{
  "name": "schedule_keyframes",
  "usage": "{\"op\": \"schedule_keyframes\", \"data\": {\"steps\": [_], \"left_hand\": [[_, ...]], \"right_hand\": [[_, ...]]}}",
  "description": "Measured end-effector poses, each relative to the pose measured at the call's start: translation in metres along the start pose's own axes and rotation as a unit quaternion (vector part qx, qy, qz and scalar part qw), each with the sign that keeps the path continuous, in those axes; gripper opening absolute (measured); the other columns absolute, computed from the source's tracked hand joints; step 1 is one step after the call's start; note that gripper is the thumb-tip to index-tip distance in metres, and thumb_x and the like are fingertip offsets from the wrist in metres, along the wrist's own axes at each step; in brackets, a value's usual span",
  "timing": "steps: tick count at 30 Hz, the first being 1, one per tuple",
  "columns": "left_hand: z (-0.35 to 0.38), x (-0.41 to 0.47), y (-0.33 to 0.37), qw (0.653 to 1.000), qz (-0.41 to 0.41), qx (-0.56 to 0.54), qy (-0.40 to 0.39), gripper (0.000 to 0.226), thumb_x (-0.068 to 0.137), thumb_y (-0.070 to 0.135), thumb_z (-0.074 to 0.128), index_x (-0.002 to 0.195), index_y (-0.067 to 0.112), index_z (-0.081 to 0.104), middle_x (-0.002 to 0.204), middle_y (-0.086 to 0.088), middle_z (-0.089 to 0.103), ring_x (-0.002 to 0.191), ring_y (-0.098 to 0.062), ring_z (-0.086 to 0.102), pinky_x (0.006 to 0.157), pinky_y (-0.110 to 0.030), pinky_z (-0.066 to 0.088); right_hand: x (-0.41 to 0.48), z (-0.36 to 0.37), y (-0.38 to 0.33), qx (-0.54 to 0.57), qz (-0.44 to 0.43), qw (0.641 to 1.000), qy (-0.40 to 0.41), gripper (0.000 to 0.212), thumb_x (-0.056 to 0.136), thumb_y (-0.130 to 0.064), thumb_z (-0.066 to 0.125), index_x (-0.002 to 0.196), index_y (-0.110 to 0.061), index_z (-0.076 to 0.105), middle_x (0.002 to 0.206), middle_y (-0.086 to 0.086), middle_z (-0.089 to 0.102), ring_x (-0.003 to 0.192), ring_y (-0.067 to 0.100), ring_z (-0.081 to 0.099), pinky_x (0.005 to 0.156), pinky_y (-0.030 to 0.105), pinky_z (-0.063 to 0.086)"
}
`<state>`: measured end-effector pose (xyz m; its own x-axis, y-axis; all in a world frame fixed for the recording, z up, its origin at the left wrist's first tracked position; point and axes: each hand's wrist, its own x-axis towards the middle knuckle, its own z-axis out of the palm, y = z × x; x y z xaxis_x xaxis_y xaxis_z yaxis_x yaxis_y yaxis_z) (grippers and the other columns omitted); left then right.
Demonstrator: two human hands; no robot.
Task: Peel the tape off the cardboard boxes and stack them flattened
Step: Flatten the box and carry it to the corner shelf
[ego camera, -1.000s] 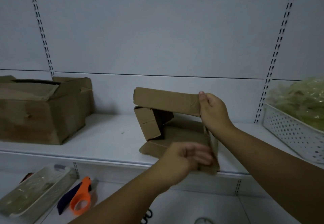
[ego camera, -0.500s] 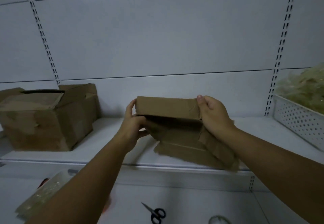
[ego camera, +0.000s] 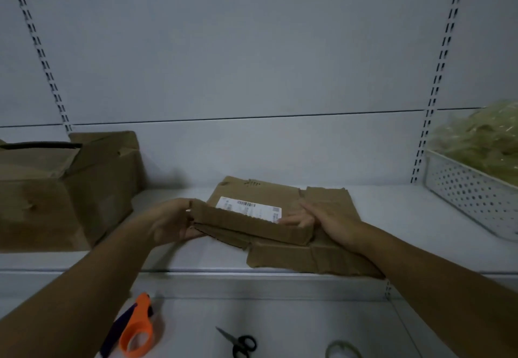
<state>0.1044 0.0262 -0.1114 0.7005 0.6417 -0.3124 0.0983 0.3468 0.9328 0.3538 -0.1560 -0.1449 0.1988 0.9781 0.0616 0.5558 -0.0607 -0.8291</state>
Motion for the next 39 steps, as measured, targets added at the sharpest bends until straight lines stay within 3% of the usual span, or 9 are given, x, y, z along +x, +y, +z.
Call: {"op": "schedule_keyframes", "data": {"steps": [3, 7, 11, 14, 18, 28, 32, 35, 39], "left_hand": [[0.000, 0.003, 0.005, 0.994, -0.013, -0.002, -0.106, 0.039, 0.067, -0.003, 0.071, 0.106, -0.003, 0.063, 0.096, -0.023, 0.070, 0.073, -0.029, 0.071, 0.052, -0.031, 0.058], [0.002, 0.015, -0.009, 0.992, -0.001, 0.000, -0.126, 0.069, 0.059, -0.012, 0.062, 0.124, 0.009, 0.050, 0.117, -0.024, 0.063, 0.090, -0.039, 0.066, 0.056, -0.041, 0.059], [0.000, 0.021, -0.016, 0.985, 0.071, -0.042, -0.149, 0.078, 0.053, -0.017, 0.067, 0.122, 0.017, 0.054, 0.114, -0.021, 0.066, 0.095, -0.040, 0.066, 0.061, -0.044, 0.058], [0.001, 0.020, -0.007, 0.980, 0.123, -0.053, -0.149, 0.068, 0.062, -0.013, 0.059, 0.119, 0.024, 0.058, 0.110, -0.016, 0.069, 0.089, -0.036, 0.069, 0.057, -0.041, 0.058], [0.031, 0.012, 0.010, 0.974, 0.142, -0.032, -0.177, 0.063, 0.066, -0.009, 0.054, 0.119, 0.026, 0.059, 0.114, -0.013, 0.068, 0.091, -0.034, 0.069, 0.060, -0.044, 0.059], [0.247, -0.034, 0.038, 0.945, 0.125, 0.016, -0.302, 0.065, 0.066, -0.008, 0.063, 0.120, 0.027, 0.058, 0.117, -0.015, 0.067, 0.103, -0.039, 0.064, 0.072, -0.058, 0.055], [0.378, -0.045, 0.001, 0.918, 0.081, -0.056, -0.385, 0.049, 0.076, 0.006, 0.057, 0.125, 0.007, 0.053, 0.118, -0.019, 0.065, 0.102, -0.032, 0.066, 0.073, -0.041, 0.059], [0.471, -0.054, -0.040, 0.863, 0.064, -0.157, -0.475, 0.055, 0.081, 0.032, 0.056, 0.131, 0.012, 0.051, 0.130, -0.015, 0.058, 0.121, -0.031, 0.054, 0.098, -0.054, 0.044], [0.574, -0.047, -0.091, 0.886, 0.010, -0.201, -0.418, 0.060, 0.075, 0.051, 0.056, 0.125, 0.018, 0.058, 0.123, -0.010, 0.064, 0.116, -0.027, 0.057, 0.088, -0.050, 0.049]], "right_hand": [[0.002, 0.004, 0.004, -0.071, -0.027, 0.992, 0.101, 0.014, 0.087, -0.024, 0.062, 0.094, -0.029, 0.073, 0.103, -0.023, 0.066, 0.100, -0.004, 0.058, 0.087, 0.003, 0.039], [-0.004, 0.003, 0.006, -0.185, -0.062, 0.916, 0.351, 0.042, 0.079, -0.011, 0.068, 0.119, -0.010, 0.059, 0.116, -0.001, 0.055, 0.112, 0.023, 0.053, 0.085, 0.005, 0.031], [-0.018, -0.021, 0.002, -0.070, 0.196, 0.911, 0.356, 0.110, 0.067, -0.053, 0.075, 0.147, -0.008, 0.015, 0.153, 0.012, 0.021, 0.138, 0.030, 0.026, 0.112, 0.041, 0.027], [-0.033, -0.049, -0.017, 0.258, 0.169, 0.910, 0.277, 0.076, 0.070, -0.040, 0.079, 0.131, -0.006, 0.049, 0.120, 0.008, 0.065, 0.104, 0.025, 0.064, 0.083, 0.039, 0.055], [-0.063, -0.096, -0.044, 0.232, 0.102, 0.921, 0.297, 0.024, 0.081, -0.019, 0.072, 0.103, -0.013, 0.068, 0.096, 0.007, 0.075, 0.084, 0.021, 0.072, 0.070, 0.033, 0.058], [-0.242, -0.234, -0.037, 0.181, 0.117, 0.878, 0.427, 0.008, 0.081, -0.017, 0.071, 0.088, -0.017, 0.066, 0.085, 0.006, 0.075, 0.073, 0.020, 0.072, 0.061, 0.031, 0.056], [-0.357, -0.282, 0.011, 0.201, 0.163, 0.823, 0.507, 0.015, 0.081, -0.017, 0.071, 0.095, -0.013, 0.066, 0.087, 0.009, 0.074, 0.077, 0.024, 0.071, 0.061, 0.032, 0.055], [-0.429, -0.308, 0.044, 0.227, 0.174, 0.771, 0.569, 0.027, 0.082, -0.016, 0.069, 0.107, -0.008, 0.063, 0.095, 0.014, 0.071, 0.085, 0.031, 0.067, 0.069, 0.038, 0.055], [-0.482, -0.321, 0.088, 0.265, 0.171, 0.710, 0.630, 0.028, 0.083, -0.013, 0.068, 0.110, -0.011, 0.062, 0.097, 0.012, 0.070, 0.086, 0.030, 0.066, 0.062, 0.035, 0.053]]}}
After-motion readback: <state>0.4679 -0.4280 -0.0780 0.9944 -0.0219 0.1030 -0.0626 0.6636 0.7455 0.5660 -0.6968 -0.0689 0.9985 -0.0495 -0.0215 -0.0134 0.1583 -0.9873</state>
